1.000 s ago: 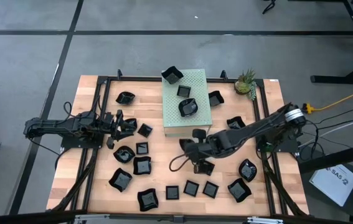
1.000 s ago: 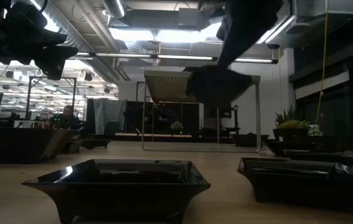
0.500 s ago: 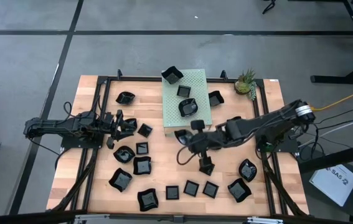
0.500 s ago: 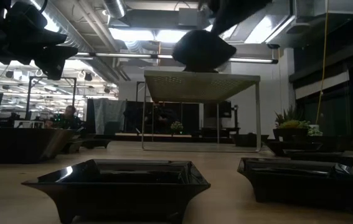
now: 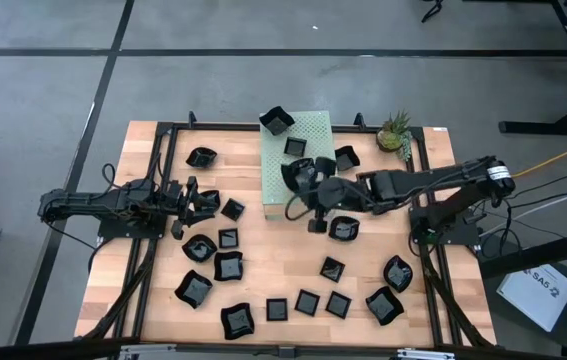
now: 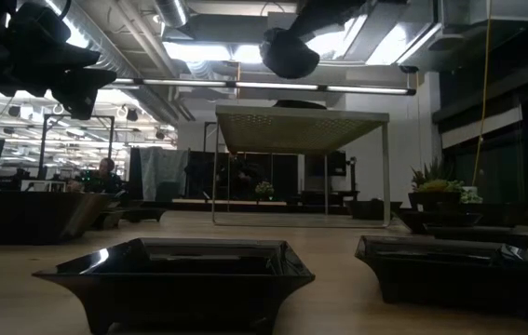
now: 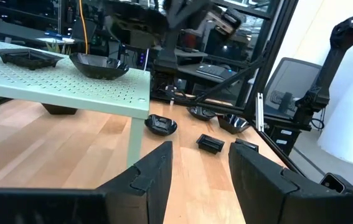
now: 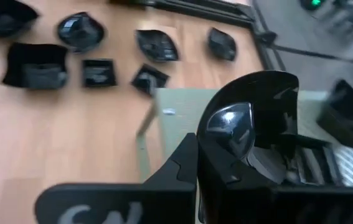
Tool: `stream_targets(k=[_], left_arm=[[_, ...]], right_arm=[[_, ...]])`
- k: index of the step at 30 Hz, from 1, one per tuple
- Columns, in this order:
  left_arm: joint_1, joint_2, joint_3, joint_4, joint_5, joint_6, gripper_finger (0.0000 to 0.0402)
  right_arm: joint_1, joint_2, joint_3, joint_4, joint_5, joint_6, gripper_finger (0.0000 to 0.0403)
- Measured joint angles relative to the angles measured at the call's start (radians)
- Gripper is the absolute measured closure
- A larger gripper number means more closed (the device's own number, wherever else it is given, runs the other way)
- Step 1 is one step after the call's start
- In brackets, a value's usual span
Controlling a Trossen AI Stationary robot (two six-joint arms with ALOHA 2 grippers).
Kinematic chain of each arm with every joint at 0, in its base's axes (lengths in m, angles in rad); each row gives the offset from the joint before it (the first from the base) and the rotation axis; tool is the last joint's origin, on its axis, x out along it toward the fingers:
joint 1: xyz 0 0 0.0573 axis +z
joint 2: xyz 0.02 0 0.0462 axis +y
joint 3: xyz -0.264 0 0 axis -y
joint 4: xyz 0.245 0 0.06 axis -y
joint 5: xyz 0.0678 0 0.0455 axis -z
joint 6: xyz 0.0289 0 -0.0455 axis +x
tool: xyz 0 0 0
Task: Pick & Place Mini shaped plates
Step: Stack the black leaf shaped plate on top of the black leaf shape plates on the shelf
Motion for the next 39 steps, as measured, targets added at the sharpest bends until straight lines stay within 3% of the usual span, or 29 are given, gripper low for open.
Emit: stream_targets(k=[24, 39], left_arm=[[0.0, 0.0, 0.0, -0.001, 0.0, 0.0, 0.0249], [0.0, 0.0, 0.0, -0.001, 0.0, 0.0, 0.0249]], right_arm=[[-0.17, 0.052, 0.0, -0.026, -0.032, 0.139, 0.0397], [-0.184, 0.058, 0.0, -0.011, -0.03, 0.254, 0.0336]])
